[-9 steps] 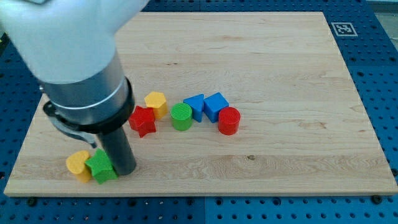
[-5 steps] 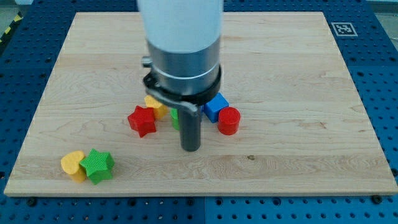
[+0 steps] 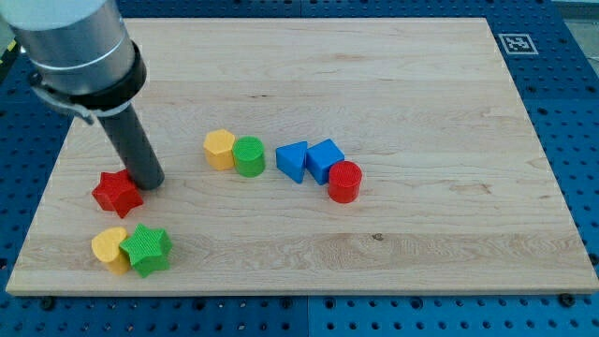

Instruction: Push the red star to the top left of the green star

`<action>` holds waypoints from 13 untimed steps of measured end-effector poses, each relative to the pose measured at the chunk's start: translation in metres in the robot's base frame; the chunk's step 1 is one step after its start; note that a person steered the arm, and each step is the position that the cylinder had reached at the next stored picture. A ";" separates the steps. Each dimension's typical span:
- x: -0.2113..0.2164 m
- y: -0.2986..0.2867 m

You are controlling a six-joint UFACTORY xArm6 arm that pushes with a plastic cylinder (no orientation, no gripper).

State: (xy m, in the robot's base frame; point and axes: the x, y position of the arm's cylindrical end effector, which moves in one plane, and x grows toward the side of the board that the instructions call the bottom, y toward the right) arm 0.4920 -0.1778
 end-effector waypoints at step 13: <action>0.027 -0.052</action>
State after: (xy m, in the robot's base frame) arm 0.5186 -0.2296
